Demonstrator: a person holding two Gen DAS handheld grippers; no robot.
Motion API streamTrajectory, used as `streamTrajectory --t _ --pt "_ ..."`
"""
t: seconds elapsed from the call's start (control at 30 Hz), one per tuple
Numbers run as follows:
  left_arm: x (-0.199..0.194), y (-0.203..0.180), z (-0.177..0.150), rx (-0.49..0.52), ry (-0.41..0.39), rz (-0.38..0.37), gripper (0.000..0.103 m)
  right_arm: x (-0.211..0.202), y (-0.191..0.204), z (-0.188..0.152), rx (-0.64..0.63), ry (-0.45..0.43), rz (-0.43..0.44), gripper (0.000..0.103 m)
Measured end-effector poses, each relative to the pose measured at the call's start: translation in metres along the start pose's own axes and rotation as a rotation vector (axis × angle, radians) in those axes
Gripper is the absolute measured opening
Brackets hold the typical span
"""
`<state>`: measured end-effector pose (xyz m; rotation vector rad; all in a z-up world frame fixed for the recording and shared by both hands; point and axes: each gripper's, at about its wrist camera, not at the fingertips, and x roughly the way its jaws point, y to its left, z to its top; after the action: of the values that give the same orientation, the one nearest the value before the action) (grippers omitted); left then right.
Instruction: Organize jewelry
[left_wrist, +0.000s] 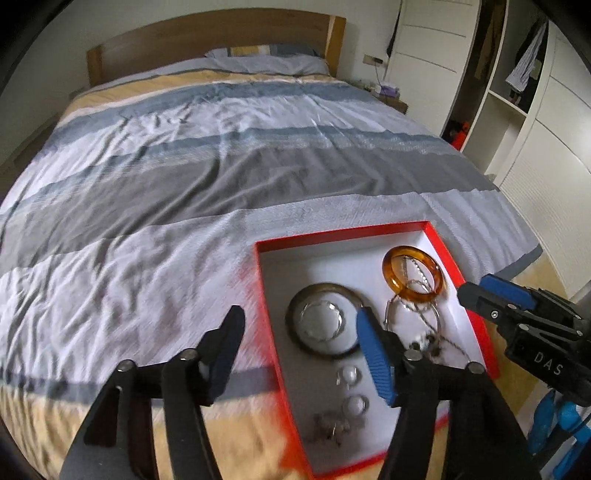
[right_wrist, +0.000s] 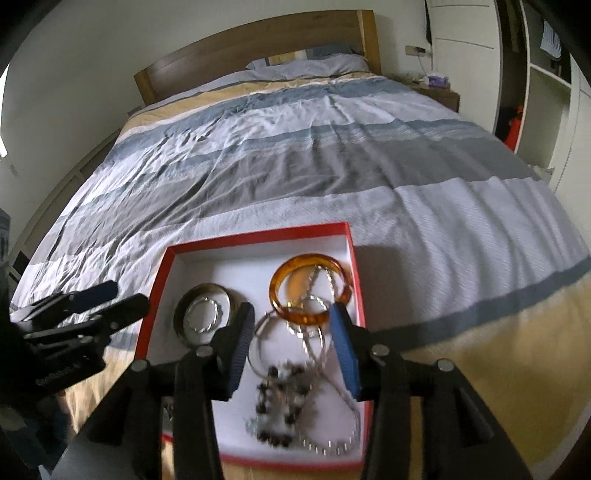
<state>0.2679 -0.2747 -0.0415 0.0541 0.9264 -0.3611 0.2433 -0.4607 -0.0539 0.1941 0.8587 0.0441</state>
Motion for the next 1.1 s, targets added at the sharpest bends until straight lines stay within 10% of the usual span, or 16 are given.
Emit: streamTrajectory --t 0.53,1.1 --pt "-0.123 0.027 -0.073 -0.036 -0.106 0.194 0.079 -0.097 0.059 -0.054 -0.063 -0.094 -0.041 0.075" --pt "-0.204 0.048 -0.141 -0.056 -0.168 0.236 0.089 -0.149 0.121 -0.119 -0.108 -0.105 -0.014 0.076"
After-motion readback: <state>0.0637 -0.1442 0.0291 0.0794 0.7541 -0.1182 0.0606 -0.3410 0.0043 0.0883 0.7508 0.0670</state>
